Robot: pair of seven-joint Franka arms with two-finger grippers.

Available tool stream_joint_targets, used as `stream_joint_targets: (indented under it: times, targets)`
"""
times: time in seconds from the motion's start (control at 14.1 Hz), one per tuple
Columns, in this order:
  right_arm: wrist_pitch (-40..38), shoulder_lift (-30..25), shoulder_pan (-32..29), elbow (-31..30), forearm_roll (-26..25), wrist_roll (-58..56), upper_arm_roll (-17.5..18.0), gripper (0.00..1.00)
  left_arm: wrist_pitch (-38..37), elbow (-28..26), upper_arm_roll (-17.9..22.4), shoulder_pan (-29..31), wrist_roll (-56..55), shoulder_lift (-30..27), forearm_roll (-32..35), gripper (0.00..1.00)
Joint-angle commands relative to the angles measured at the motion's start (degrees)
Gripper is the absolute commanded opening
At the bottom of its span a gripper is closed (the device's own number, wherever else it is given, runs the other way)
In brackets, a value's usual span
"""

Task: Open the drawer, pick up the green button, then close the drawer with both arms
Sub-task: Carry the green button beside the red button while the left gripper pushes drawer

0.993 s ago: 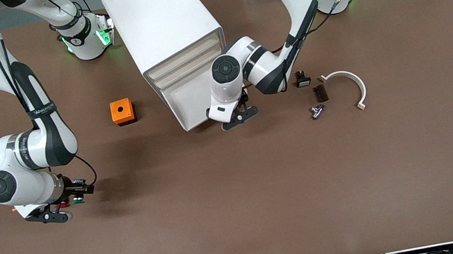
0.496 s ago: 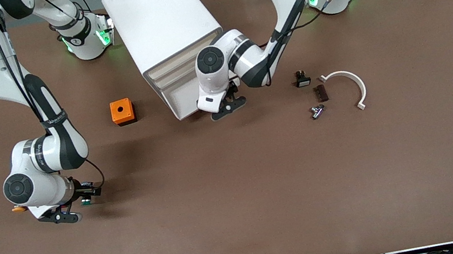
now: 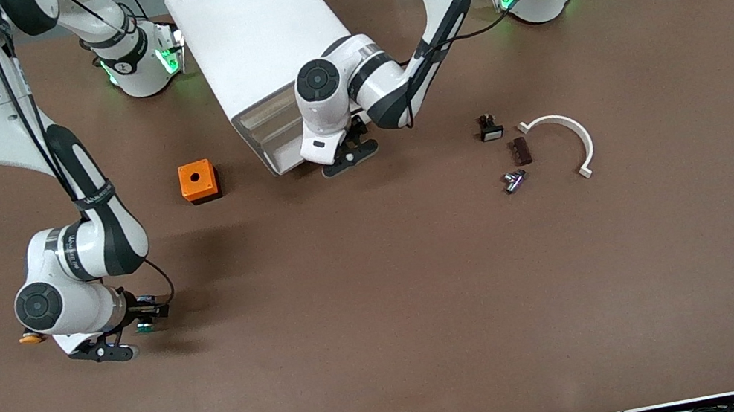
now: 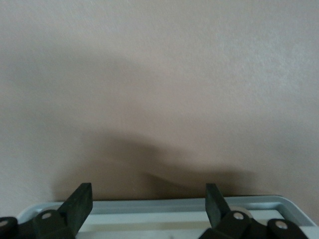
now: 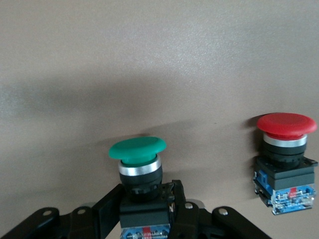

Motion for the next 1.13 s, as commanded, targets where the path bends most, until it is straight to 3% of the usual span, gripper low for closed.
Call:
stream_joint_targets:
  times: [0.0, 0.21, 0.28, 0.43, 0.78, 1.06]
  targets:
    - [1.5, 0.4, -0.2, 0.0, 0.3, -0.5, 0.3, 0.42, 1.8, 0.1, -1.3, -0.1, -0.4, 0.9, -3.0, 1.00]
    - [1.5, 0.4, -0.4, 0.1, 0.3, -0.5, 0.3, 0.62, 1.8, 0.1, -2.2, -0.2, -0.5, 0.9, -6.0, 1.00]
    - [1.4, 0.4, -0.4, 0.1, 0.3, -0.5, 0.3, 0.64, 1.8, 0.2, -2.2, -0.2, -0.5, 0.9, -7.3, 1.00]
    - [1.4, 0.3, -0.4, 0.1, 0.3, -0.4, 0.3, 1.00, 1.8, 0.3, -2.2, -0.3, -0.5, 0.9, -9.5, 1.00]
    - [-3.1, -3.6, 0.0, 0.5, 0.3, -0.3, 0.4, 1.00, 1.8, 0.7, -1.6, 1.3, 1.7, 0.2, -9.3, 1.00]
    - [-7.8, -9.7, 0.9, 0.6, 0.3, -0.4, 0.4, 1.00, 1.7, 2.5, -1.4, 8.3, 10.4, -0.4, -9.1, 1.00]
